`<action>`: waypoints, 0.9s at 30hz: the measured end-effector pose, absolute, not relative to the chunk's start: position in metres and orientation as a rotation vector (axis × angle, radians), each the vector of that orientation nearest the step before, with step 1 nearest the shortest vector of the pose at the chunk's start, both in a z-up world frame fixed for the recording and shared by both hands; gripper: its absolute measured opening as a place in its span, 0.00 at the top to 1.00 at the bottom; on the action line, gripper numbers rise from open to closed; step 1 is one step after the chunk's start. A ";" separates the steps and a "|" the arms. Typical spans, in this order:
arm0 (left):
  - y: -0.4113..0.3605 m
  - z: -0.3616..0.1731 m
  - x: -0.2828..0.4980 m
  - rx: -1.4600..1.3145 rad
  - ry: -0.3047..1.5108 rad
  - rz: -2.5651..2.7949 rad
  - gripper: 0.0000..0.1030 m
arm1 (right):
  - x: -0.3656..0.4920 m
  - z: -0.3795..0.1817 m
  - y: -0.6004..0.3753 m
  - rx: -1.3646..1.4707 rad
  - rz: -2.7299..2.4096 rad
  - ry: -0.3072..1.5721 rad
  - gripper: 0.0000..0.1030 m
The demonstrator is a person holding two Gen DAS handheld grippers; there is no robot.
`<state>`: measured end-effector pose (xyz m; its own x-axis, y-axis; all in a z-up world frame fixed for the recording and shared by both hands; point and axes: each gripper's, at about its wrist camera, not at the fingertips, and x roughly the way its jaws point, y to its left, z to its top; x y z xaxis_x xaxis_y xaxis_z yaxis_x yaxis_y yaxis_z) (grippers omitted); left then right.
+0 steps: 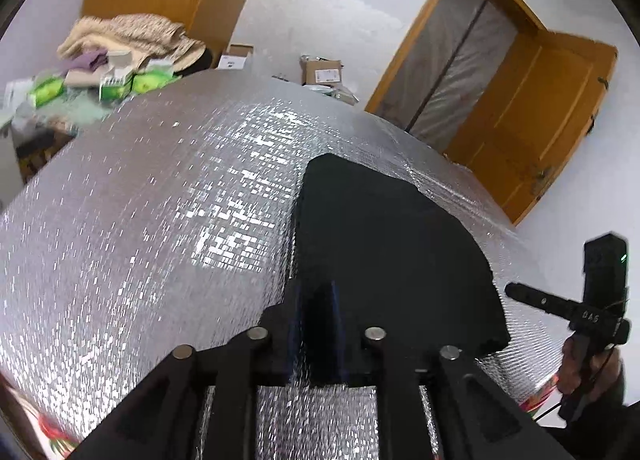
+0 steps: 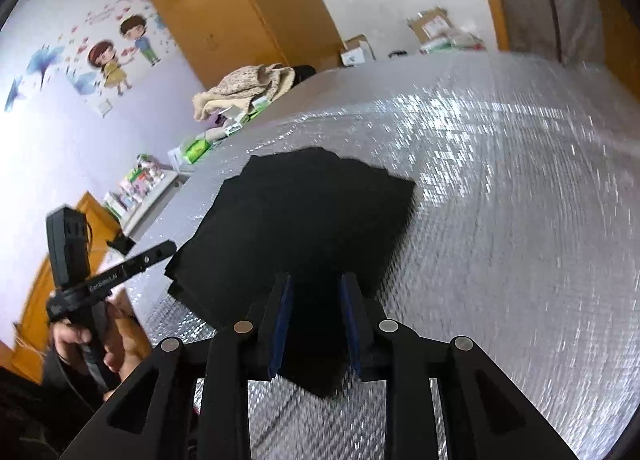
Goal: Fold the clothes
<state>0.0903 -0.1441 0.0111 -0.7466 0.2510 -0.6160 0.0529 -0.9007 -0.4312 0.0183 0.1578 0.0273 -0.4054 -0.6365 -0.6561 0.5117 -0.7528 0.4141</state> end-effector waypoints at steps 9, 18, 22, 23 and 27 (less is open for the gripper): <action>-0.148 -0.006 0.090 -1.126 -0.822 2.629 0.68 | 0.007 0.000 0.178 1.227 -2.049 -0.450 0.54; -0.138 -0.011 0.070 -1.151 -0.821 2.579 0.67 | -0.005 -0.016 0.177 1.266 -1.981 -0.569 0.53; -0.136 -0.006 0.060 -1.153 -0.781 2.597 0.78 | -0.009 -0.011 0.171 1.232 -1.992 -0.537 0.74; -0.135 -0.004 0.057 -1.145 -0.768 2.605 0.81 | -0.010 -0.007 0.170 1.216 -2.010 -0.516 0.78; -0.130 0.011 0.042 -1.092 -0.701 2.636 0.84 | -0.025 0.006 0.163 1.157 -2.056 -0.471 0.82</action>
